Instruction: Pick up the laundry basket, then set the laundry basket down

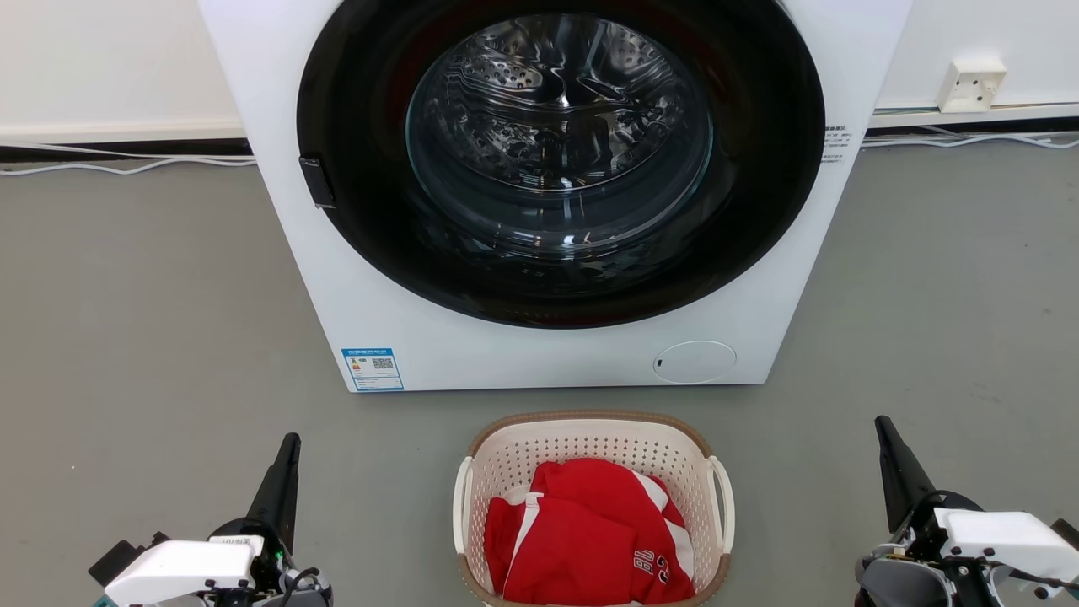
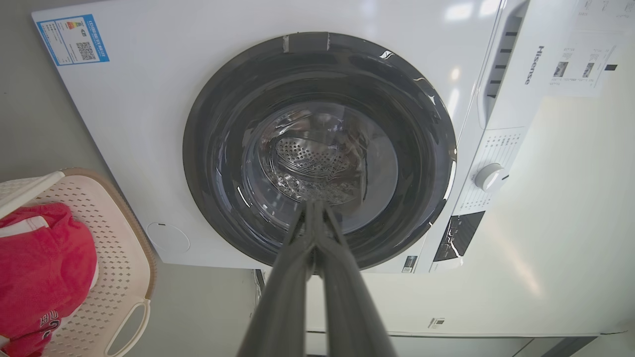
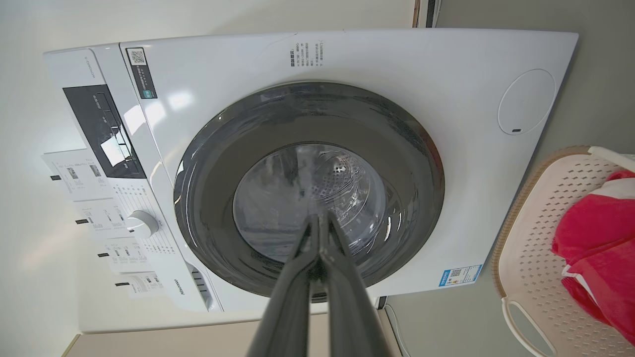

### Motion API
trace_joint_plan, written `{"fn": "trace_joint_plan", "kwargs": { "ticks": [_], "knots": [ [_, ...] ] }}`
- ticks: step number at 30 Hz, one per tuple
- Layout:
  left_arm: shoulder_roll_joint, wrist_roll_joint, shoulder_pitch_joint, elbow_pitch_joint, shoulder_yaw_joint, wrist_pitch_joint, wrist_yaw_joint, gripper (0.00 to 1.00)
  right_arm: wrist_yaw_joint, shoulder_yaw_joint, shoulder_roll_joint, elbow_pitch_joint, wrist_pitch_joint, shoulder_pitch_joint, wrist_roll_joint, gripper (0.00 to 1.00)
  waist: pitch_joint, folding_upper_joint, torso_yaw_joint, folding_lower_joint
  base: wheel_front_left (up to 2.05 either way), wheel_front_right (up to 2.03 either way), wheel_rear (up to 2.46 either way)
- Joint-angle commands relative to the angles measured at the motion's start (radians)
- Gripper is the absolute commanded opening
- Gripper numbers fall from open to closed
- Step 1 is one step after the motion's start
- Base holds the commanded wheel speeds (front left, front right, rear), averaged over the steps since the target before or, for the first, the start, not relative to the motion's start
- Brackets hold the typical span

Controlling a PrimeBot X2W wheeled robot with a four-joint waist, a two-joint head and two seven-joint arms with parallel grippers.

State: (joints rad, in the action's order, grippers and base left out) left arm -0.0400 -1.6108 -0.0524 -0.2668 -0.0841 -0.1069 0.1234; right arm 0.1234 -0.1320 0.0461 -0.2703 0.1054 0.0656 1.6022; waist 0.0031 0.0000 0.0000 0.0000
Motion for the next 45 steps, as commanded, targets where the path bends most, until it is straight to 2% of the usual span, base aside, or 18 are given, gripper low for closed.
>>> {"fn": "trace_joint_plan", "kwargs": {
  "ticks": [1,45],
  "knots": [
    [-0.010,0.002,-0.056,0.022,-0.029,-0.006,0.007,0.00,0.007,0.019,0.004,0.026,0.007,0.042,0.007,0.00,0.000,0.0000,0.000,0.0000,0.00,0.00,0.00],
    [-0.010,0.002,-0.056,0.022,-0.029,-0.006,0.007,0.00,0.007,0.019,0.004,0.026,0.007,0.042,0.007,0.00,0.000,0.0000,0.000,0.0000,0.00,0.00,0.00]
  ]
}}
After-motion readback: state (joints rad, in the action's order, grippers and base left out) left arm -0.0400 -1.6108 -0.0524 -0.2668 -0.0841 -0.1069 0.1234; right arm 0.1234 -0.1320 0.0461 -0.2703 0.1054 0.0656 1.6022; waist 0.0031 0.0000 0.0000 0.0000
